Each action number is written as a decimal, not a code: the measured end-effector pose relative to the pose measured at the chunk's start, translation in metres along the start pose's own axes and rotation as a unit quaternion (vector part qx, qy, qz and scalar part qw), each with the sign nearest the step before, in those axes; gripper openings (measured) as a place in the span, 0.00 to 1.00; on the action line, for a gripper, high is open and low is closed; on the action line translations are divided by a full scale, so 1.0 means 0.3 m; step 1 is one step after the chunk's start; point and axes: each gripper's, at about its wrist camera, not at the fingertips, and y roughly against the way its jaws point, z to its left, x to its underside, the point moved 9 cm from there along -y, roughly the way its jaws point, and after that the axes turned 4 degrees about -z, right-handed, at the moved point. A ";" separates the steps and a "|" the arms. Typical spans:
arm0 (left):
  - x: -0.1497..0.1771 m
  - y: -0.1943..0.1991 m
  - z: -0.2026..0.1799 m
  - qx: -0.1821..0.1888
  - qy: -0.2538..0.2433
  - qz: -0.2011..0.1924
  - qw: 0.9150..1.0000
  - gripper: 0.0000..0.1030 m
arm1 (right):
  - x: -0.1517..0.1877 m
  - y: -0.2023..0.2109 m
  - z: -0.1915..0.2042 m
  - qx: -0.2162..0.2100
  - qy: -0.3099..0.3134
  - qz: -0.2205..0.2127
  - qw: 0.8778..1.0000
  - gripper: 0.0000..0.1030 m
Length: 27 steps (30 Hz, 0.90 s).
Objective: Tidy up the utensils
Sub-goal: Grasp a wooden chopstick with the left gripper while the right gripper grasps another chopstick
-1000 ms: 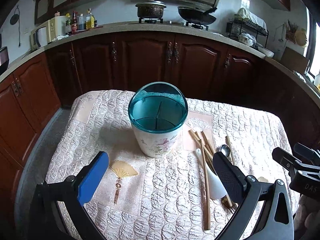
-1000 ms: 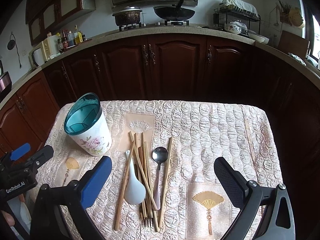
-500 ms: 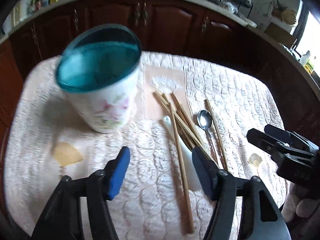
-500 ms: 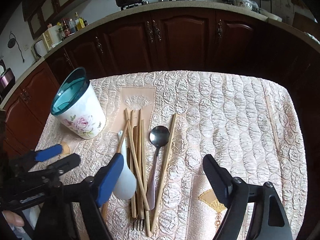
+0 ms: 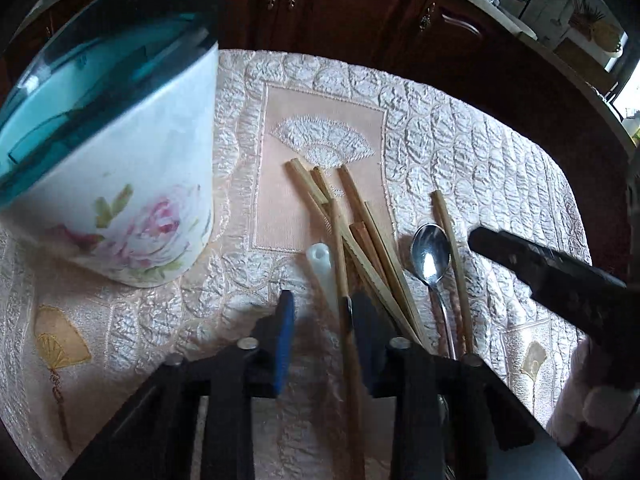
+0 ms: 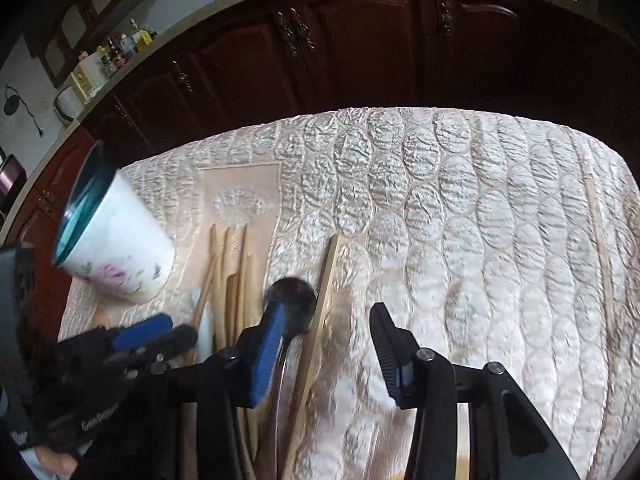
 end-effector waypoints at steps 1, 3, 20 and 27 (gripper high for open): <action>0.001 -0.014 0.000 0.000 0.000 0.004 1.000 0.15 | -0.013 -0.026 -0.005 -0.001 -0.004 0.004 1.000 0.38; 0.003 -0.026 -0.012 0.006 -0.004 0.002 1.000 0.09 | -0.032 -0.076 -0.016 -0.006 -0.016 0.010 1.000 0.35; 0.199 0.183 0.144 0.012 -0.016 0.032 0.999 0.07 | 0.179 0.009 -0.065 -0.028 -0.003 0.048 0.998 0.10; 0.161 0.178 0.201 -0.005 -0.005 0.038 0.999 0.14 | 0.232 0.039 -0.057 -0.036 -0.008 0.065 0.997 0.24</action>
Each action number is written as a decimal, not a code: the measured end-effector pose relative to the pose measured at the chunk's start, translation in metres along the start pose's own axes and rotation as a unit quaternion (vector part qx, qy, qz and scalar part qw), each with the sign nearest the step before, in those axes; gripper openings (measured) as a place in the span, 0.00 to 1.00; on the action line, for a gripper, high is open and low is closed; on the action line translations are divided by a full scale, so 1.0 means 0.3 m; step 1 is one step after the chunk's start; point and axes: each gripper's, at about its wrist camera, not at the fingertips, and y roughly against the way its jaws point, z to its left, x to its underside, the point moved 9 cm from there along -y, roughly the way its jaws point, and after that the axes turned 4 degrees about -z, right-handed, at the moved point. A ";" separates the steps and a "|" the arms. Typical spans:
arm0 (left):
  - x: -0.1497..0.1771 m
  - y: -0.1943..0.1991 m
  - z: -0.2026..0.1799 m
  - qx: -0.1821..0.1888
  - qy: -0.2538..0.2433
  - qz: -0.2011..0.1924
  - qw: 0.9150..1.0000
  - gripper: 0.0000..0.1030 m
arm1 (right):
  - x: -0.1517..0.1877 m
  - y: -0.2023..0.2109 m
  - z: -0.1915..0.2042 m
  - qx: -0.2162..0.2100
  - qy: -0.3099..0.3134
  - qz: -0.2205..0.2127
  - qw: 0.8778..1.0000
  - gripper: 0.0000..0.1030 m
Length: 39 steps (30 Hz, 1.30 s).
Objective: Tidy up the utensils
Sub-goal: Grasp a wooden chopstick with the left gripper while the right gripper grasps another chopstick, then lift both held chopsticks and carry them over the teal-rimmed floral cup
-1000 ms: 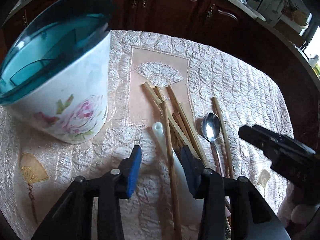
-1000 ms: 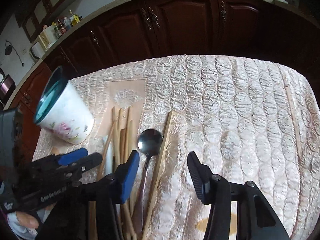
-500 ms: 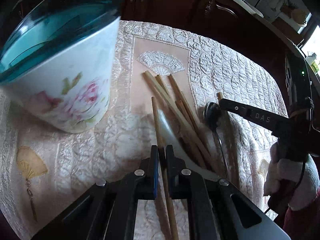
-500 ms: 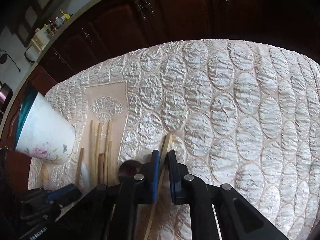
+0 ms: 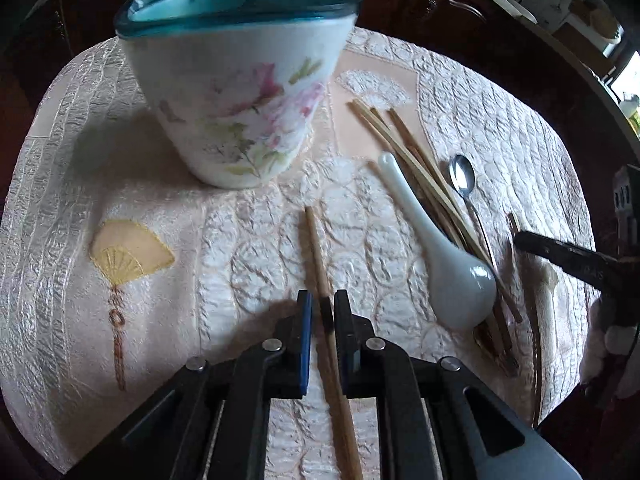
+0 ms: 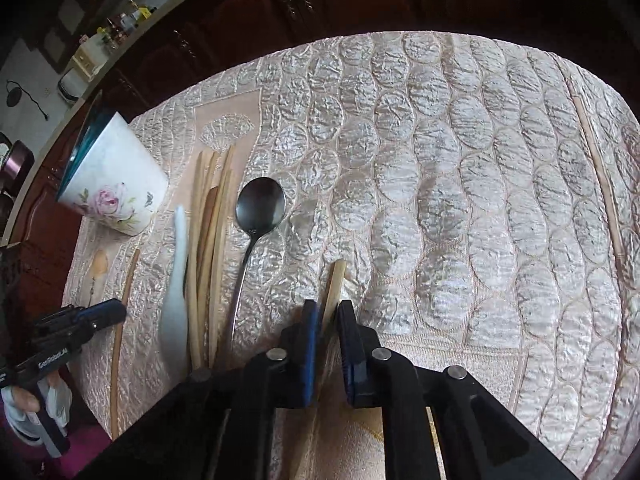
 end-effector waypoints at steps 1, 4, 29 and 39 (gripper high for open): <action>-0.015 0.001 0.005 -0.003 0.003 -0.005 1.000 0.22 | -0.004 -0.002 0.001 0.001 -0.001 0.002 1.000 0.27; -0.059 -0.003 0.024 -0.018 0.009 -0.018 1.000 0.37 | -0.014 -0.008 0.005 0.001 0.004 0.009 1.000 0.27; -0.105 0.413 0.009 0.061 0.005 -0.099 0.993 0.05 | -0.131 0.420 0.285 -0.119 0.048 -0.122 0.984 0.07; -0.229 0.779 0.073 0.067 0.004 -0.192 0.979 0.05 | -0.270 0.576 0.507 -0.175 0.087 -0.178 0.965 0.07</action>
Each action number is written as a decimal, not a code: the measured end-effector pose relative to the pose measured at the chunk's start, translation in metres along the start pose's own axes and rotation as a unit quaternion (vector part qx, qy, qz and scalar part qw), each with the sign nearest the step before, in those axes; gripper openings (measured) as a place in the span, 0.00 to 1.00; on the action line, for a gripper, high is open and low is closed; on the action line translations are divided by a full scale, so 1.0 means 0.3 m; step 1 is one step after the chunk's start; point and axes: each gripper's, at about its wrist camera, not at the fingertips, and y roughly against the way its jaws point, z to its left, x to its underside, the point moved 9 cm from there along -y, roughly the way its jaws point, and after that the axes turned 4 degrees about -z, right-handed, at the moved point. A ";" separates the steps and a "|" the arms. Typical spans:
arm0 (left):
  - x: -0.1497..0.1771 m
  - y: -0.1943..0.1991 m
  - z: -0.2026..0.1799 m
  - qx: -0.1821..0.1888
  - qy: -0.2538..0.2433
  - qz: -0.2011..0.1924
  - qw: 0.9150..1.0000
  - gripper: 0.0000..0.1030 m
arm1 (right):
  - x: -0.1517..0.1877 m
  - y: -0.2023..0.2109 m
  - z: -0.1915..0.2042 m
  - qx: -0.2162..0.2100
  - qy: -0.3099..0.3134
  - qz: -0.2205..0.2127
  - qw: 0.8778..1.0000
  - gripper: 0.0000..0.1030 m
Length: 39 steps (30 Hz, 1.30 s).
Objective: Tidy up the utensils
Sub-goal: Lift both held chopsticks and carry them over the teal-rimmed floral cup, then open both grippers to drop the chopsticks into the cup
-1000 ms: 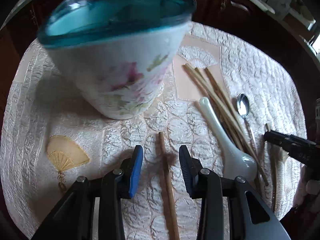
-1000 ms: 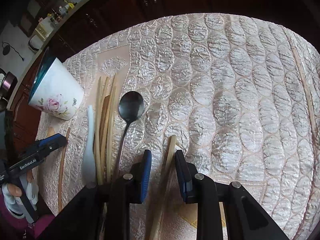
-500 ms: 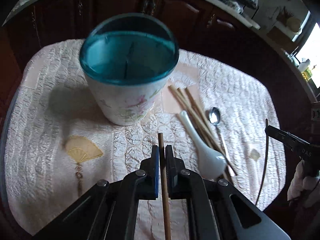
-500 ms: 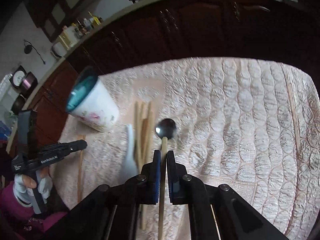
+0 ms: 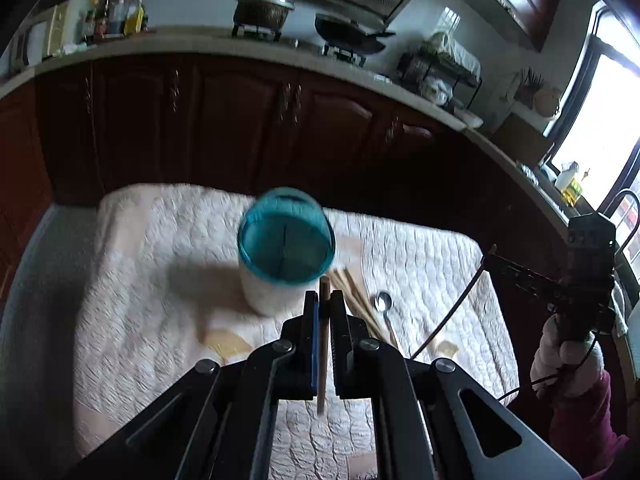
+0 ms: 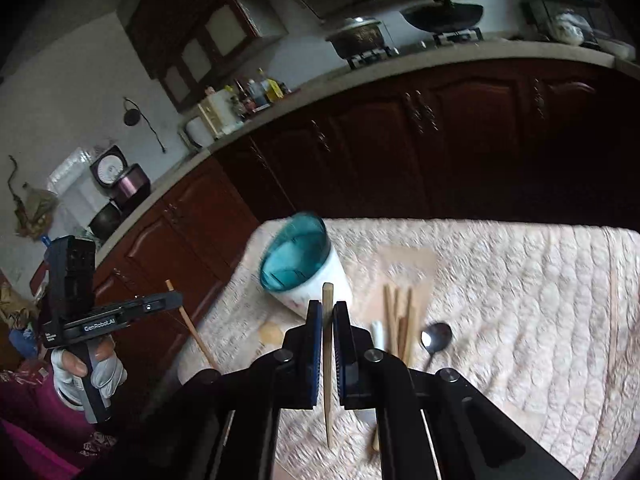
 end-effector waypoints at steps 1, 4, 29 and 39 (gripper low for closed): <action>-0.031 0.014 0.003 -0.003 -0.003 -0.009 1.000 0.05 | -0.031 -0.005 0.020 -0.005 0.004 -0.007 1.000 0.07; -0.152 0.057 0.008 -0.006 -0.007 -0.041 0.999 0.05 | -0.130 -0.021 0.081 -0.020 0.019 -0.028 0.999 0.07; -0.333 -0.349 0.158 -0.102 -0.024 -0.031 0.994 0.05 | -0.377 -0.545 0.106 0.013 0.045 0.016 0.999 0.07; -0.309 -0.387 0.183 -0.118 -0.011 -0.025 0.993 0.23 | -0.288 -0.600 0.053 0.019 0.030 0.045 0.998 0.26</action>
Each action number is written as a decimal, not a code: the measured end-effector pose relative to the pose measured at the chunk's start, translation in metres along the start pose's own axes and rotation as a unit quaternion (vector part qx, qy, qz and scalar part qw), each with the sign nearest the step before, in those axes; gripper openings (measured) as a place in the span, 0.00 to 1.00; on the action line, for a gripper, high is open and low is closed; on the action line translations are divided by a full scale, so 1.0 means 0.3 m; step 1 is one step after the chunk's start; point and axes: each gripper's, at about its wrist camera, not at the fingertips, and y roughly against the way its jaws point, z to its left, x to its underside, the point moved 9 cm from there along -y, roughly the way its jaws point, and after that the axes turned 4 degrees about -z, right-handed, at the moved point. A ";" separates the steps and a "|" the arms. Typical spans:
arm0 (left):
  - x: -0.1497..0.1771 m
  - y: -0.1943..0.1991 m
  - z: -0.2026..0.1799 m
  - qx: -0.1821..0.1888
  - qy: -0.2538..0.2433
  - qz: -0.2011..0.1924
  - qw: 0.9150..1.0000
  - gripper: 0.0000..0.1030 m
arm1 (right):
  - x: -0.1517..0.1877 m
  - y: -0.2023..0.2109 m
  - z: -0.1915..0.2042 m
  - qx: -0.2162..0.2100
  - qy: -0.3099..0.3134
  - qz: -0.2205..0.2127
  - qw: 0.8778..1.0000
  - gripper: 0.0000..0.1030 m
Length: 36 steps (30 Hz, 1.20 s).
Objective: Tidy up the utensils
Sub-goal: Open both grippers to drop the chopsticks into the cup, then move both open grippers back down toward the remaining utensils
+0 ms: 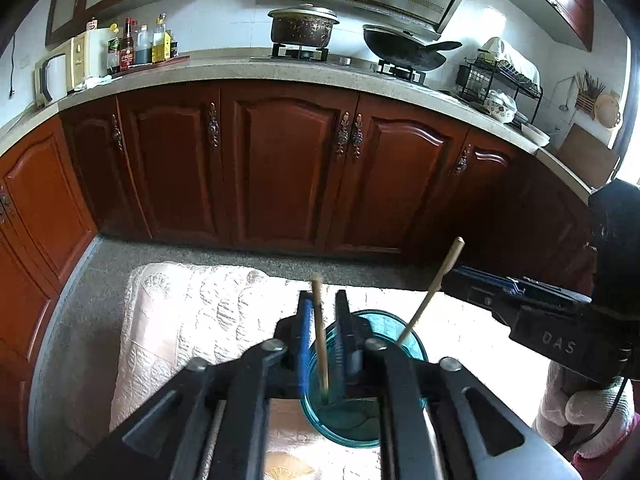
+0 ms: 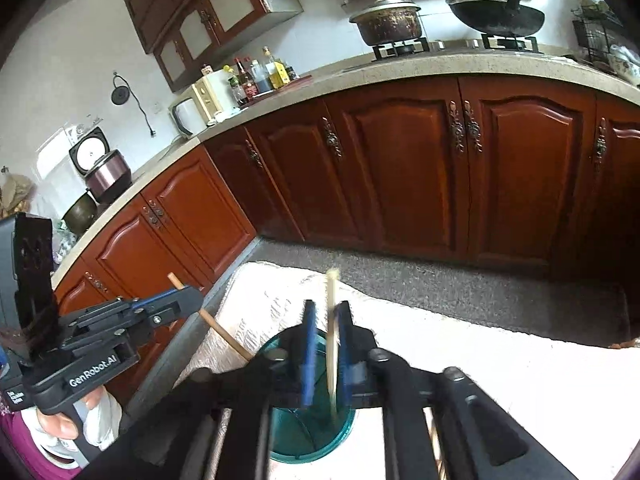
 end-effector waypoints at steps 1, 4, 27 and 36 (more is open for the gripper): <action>0.001 0.004 0.001 -0.001 0.001 -0.002 1.000 0.37 | 0.006 -0.001 0.001 -0.002 -0.003 0.002 1.000 0.28; 0.005 0.025 0.003 -0.001 0.008 -0.012 1.000 0.50 | 0.025 0.011 0.004 0.003 0.002 0.002 1.000 0.32; 0.234 0.177 -0.175 -0.015 -0.037 -0.022 0.999 0.68 | 0.326 0.308 -0.037 0.102 -0.004 -0.013 0.995 0.57; 0.389 0.160 -0.288 0.009 -0.049 0.017 0.999 0.69 | 0.513 0.385 -0.178 0.152 -0.033 0.012 0.988 0.59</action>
